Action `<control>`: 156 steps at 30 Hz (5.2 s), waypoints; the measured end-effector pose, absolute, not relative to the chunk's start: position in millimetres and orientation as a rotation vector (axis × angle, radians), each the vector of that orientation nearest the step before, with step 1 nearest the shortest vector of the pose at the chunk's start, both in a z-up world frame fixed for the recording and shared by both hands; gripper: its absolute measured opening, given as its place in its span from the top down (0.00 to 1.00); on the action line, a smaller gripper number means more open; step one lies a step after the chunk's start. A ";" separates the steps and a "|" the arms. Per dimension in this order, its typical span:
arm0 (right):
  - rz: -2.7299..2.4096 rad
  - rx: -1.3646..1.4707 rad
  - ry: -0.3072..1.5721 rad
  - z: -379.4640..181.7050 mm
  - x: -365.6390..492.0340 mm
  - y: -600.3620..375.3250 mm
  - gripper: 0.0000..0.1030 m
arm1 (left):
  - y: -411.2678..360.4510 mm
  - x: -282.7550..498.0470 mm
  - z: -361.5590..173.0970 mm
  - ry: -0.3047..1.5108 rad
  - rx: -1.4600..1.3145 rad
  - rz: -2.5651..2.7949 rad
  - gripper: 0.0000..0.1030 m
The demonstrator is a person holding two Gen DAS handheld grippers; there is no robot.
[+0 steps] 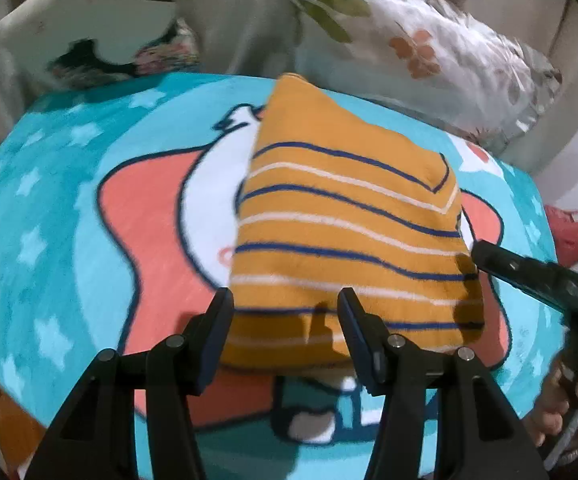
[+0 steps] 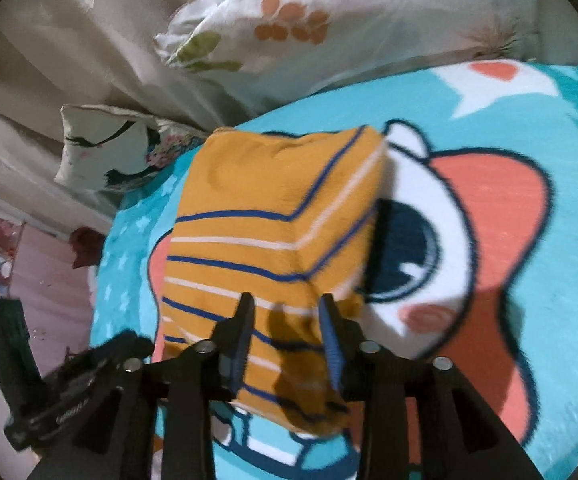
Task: Fold small clothes
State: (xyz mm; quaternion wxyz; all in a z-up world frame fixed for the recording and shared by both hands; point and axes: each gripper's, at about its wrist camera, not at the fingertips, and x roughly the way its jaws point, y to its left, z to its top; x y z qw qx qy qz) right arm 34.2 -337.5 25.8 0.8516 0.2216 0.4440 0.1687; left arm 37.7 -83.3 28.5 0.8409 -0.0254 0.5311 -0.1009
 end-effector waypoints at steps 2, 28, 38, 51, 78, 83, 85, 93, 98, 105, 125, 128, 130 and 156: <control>0.318 0.464 0.926 26.9 26.5 -343.1 0.62 | -86.9 46.8 20.5 1.134 -0.024 -0.226 0.49; 0.005 0.438 0.973 18.0 91.5 -305.0 0.60 | -59.7 100.7 9.1 1.154 0.115 -0.372 0.42; -0.041 0.396 0.925 46.9 101.2 -303.4 0.60 | -58.0 122.4 27.3 1.097 0.100 -0.376 0.42; -0.072 0.356 0.953 37.0 125.5 -307.5 0.56 | -59.7 143.8 21.2 1.101 0.093 -0.365 0.42; -0.206 0.241 1.028 21.6 172.8 -317.8 0.49 | -76.0 220.4 -1.1 1.091 0.220 -0.242 0.38; -0.112 0.373 0.915 55.6 143.2 -327.9 0.49 | -55.6 216.2 9.9 1.118 0.064 -0.276 0.38; -0.018 0.400 0.886 66.4 139.7 -319.4 0.49 | -52.4 207.5 16.5 1.105 0.015 -0.294 0.38; 0.170 0.504 0.984 31.3 153.2 -298.2 0.88 | -74.7 165.4 23.0 1.092 0.048 -0.375 0.38; -0.013 0.550 0.999 26.3 142.4 -337.7 0.93 | -75.4 156.6 1.5 1.132 0.082 -0.373 0.38; 0.108 0.496 0.888 63.9 91.8 -309.6 0.85 | -74.1 138.3 9.8 1.087 0.085 -0.386 0.38; 0.088 0.490 0.967 28.8 28.9 -298.2 0.72 | -42.2 81.3 -13.3 1.224 0.096 -0.438 0.38; -0.046 0.439 1.035 9.0 26.0 -309.3 0.69 | -41.3 74.9 -21.5 1.256 0.106 -0.450 0.38; -0.069 0.479 1.024 6.9 19.2 -315.5 0.56 | -40.7 71.5 -23.0 1.258 0.113 -0.455 0.38; -0.082 0.507 0.976 14.2 -17.3 -266.0 0.59 | -28.8 62.9 -30.2 1.269 0.087 -0.485 0.35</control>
